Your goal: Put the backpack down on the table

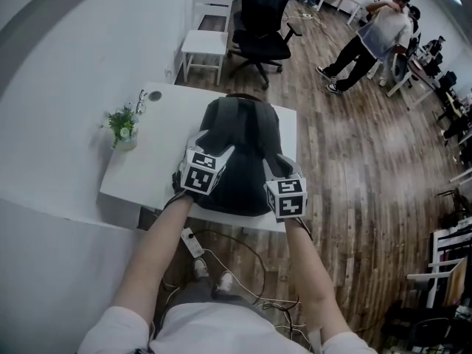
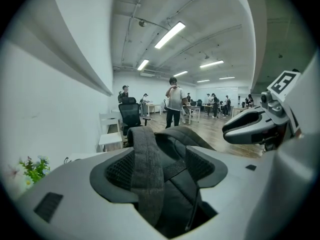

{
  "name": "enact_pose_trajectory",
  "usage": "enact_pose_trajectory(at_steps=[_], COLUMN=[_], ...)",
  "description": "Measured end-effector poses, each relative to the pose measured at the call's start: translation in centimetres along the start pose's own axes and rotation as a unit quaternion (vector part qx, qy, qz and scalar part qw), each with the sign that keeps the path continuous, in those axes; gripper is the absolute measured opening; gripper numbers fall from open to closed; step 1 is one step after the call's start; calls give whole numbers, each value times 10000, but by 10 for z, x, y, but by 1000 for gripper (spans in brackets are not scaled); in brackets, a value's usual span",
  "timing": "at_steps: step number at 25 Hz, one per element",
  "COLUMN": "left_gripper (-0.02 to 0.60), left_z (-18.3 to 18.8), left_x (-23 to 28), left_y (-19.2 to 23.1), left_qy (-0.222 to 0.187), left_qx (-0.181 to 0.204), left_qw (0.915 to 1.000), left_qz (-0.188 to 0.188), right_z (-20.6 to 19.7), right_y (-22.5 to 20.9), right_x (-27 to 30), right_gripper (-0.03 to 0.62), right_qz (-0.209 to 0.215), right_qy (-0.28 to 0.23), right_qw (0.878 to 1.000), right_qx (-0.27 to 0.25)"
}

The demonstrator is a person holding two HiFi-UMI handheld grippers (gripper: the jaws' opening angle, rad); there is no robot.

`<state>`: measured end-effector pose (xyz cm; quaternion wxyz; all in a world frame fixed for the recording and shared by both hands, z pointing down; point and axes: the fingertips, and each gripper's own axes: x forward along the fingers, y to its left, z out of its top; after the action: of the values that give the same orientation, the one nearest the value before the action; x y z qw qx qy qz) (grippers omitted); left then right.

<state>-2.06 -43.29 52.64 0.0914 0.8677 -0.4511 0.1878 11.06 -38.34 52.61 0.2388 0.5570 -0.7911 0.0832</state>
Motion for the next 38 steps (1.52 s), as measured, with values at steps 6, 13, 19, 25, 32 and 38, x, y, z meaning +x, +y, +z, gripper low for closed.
enact_pose_trajectory(at_steps=[6,13,19,25,32,38], left_gripper=[198,19,18,17,17,17], left_z=[8,45,84,120,143,147], left_x=[-37,-97,-174,-250,-331,-369], left_y=[-17,-59,-84,-94,-116,-118], left_qy=[-241,-914,-1640,-2408,-2902,-3033], left_qx=[-86,-184,-264,-505,-197,-10], left_qw=[9994,9952,9855,9687,9560,9512], left_qz=[230,314,346,318,372,567], right_z=[8,43,79,95,107,106], right_y=[8,10,22,33,32,24], right_x=[-48,-124,-193,-242,-293,-320], right_gripper=[57,44,43,43,43,43], right_qz=[64,169,273,213,303,288], right_qy=[-397,-1119,-1805,-1959,-2399,-2547], right_qw=[9990,9928,9823,9804,9703,9666], right_qx=[204,402,414,-59,-16,-28])
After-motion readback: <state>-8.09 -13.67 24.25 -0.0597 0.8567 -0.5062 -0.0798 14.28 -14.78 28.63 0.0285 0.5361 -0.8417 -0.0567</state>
